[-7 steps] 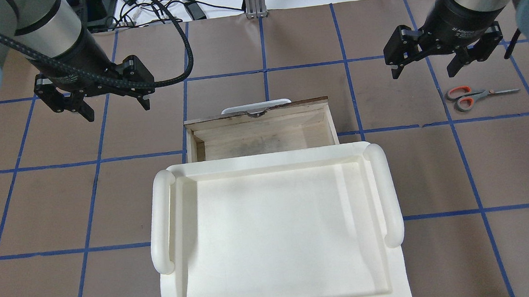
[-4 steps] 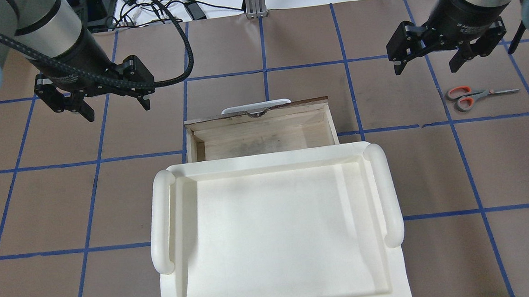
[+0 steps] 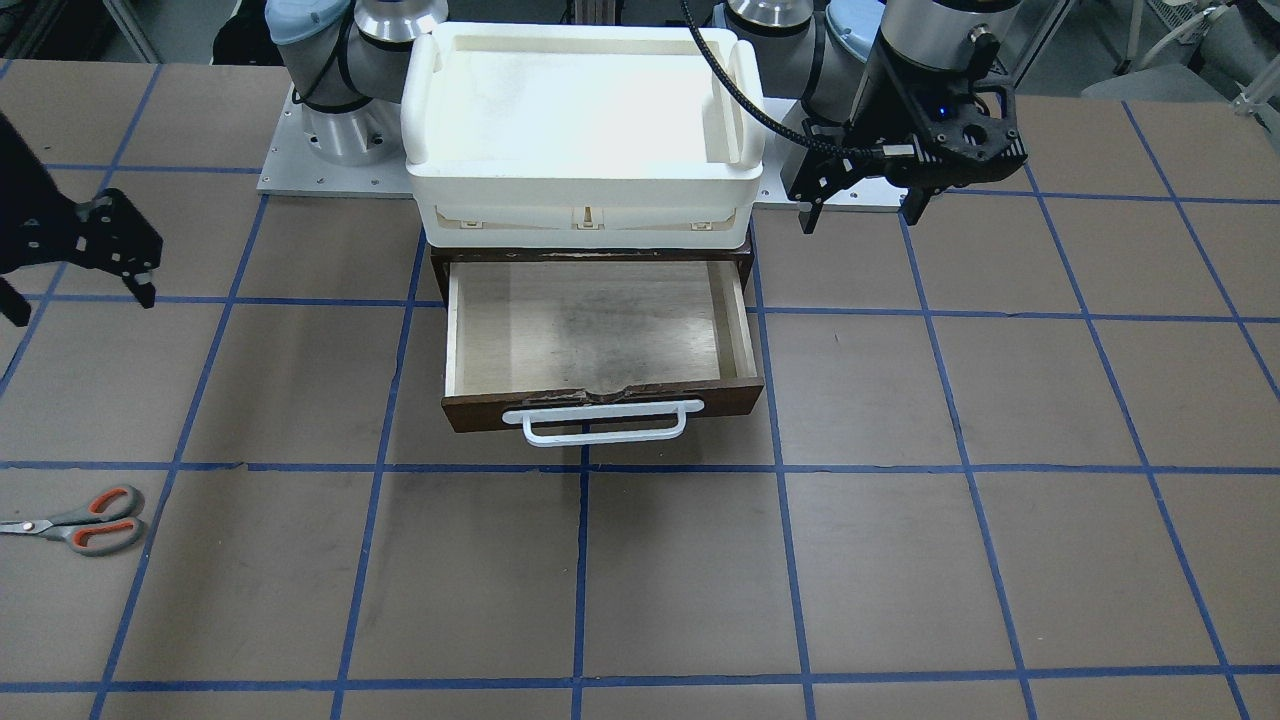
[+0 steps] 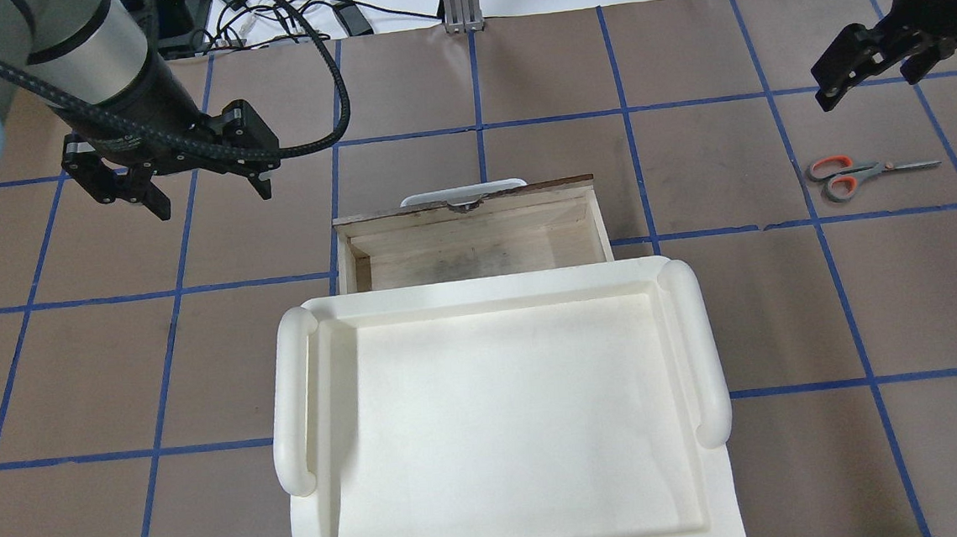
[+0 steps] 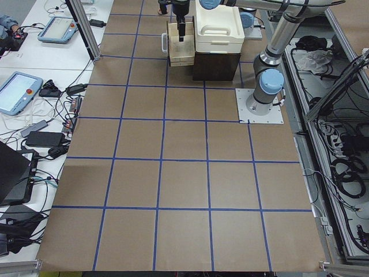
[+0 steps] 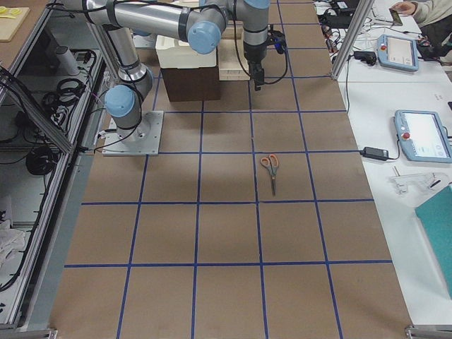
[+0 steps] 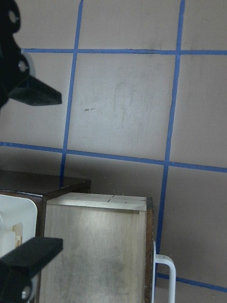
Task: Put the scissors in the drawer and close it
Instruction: 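Move the right gripper over the grey-and-orange scissors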
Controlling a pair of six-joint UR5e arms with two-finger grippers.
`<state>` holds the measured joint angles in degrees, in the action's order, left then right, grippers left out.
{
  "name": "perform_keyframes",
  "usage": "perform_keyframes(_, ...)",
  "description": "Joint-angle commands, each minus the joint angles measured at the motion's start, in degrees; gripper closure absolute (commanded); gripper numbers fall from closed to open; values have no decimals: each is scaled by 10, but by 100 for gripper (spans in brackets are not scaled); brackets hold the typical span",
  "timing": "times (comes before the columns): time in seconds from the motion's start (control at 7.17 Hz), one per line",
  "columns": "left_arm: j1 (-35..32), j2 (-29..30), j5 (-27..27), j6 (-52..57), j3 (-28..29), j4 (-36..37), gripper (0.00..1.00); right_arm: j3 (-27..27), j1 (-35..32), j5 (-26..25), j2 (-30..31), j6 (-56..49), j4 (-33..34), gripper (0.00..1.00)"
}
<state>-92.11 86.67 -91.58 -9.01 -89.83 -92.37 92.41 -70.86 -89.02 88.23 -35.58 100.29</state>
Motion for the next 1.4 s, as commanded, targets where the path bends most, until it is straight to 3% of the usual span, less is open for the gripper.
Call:
perform_keyframes(0.0, 0, 0, 0, 0, 0, 0, 0, -5, 71, 2, -55, -221, 58, 0)
perform_keyframes(0.42, 0, 0, 0, 0, 0, 0, 0, -5, 101, -2, -139, -485, 181, 0)
perform_keyframes(0.7, 0, 0, 0, 0, 0, 1, 0, -5, 105, -4, -179, -644, 211, 0)
perform_keyframes(1.26, 0, 0, 0, 0, 0, 0, 0, -4, 111, -23, -258, -819, 239, 0)
